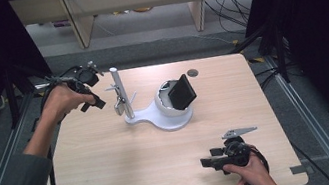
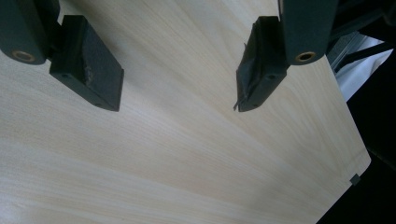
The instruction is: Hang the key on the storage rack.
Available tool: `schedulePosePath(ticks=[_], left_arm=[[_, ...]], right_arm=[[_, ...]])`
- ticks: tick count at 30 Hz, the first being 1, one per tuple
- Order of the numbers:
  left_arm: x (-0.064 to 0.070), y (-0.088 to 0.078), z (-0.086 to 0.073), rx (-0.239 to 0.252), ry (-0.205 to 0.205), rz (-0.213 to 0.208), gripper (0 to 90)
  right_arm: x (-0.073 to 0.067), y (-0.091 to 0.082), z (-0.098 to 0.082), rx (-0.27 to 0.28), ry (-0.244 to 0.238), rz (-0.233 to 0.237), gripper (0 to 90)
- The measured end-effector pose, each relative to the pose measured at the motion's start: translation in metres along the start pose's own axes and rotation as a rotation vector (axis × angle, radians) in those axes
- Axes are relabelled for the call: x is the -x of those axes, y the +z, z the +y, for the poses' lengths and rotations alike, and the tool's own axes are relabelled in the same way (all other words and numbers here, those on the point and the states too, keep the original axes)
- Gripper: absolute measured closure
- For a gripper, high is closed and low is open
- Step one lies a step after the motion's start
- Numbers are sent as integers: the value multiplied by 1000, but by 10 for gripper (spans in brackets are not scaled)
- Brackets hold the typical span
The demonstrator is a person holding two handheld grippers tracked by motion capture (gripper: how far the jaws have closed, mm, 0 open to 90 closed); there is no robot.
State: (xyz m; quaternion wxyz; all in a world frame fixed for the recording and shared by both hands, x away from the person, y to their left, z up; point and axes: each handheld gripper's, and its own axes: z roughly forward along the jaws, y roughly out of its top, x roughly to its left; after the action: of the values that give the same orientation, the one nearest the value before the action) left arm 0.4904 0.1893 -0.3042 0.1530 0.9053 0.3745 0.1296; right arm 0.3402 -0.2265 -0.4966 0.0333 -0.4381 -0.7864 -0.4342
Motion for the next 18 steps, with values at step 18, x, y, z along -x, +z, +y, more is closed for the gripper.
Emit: schedulePosePath(ticks=[18], left_arm=[[14, 12, -31, 31, 37, -54, 479]], right_arm=[[0, 0, 0, 1, -2, -9, 332]])
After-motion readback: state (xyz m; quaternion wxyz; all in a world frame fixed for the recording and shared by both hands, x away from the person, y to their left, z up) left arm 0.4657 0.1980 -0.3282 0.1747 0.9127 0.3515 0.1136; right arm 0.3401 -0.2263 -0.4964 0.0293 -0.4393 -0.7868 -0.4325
